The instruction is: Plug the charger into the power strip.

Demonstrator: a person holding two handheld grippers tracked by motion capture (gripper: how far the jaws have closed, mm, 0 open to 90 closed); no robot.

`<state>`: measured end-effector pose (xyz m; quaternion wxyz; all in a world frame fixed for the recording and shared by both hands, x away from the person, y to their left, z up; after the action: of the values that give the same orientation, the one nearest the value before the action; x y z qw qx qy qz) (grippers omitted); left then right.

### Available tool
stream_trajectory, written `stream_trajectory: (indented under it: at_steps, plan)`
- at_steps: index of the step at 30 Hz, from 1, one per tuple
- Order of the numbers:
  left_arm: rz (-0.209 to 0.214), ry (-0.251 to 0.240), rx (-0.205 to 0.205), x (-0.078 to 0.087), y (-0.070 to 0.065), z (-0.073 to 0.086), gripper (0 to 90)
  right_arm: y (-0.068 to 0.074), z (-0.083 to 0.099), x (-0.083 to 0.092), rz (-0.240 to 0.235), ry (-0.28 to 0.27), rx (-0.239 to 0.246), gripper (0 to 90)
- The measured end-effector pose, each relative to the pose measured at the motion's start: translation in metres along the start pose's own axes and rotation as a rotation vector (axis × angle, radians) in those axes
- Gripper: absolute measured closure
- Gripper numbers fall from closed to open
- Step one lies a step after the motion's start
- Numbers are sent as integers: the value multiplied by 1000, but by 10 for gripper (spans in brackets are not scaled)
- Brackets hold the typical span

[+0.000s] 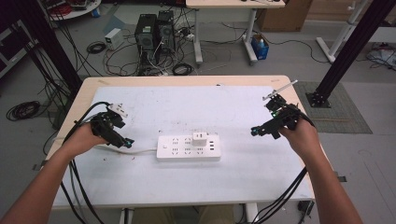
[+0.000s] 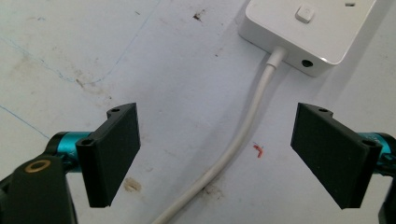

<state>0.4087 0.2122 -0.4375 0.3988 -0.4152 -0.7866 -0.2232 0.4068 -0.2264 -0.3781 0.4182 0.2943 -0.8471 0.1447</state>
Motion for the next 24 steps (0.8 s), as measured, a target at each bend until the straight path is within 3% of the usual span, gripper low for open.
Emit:
stream_trajectory:
  at_steps: [6,24]
  plan:
    - [-10,-8,3,5,0,1,158,2,14,-1,0,5,-2,9]
    - [-23,-12,30,0,-1,11,159,4,26,-8,-13,1,-21,9]
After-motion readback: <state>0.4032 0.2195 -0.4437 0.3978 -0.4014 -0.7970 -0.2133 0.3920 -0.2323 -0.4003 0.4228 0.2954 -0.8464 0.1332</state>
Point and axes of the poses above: each handheld gripper's, and its own axes: x roughly backward along the jaws, z roughly out of its underside, y roughly to its left, the point moved 10 cm from there along -x, roughly forward along the jaws, and after that the axes turned 7 degrees about -y, right-handed, at the moved point
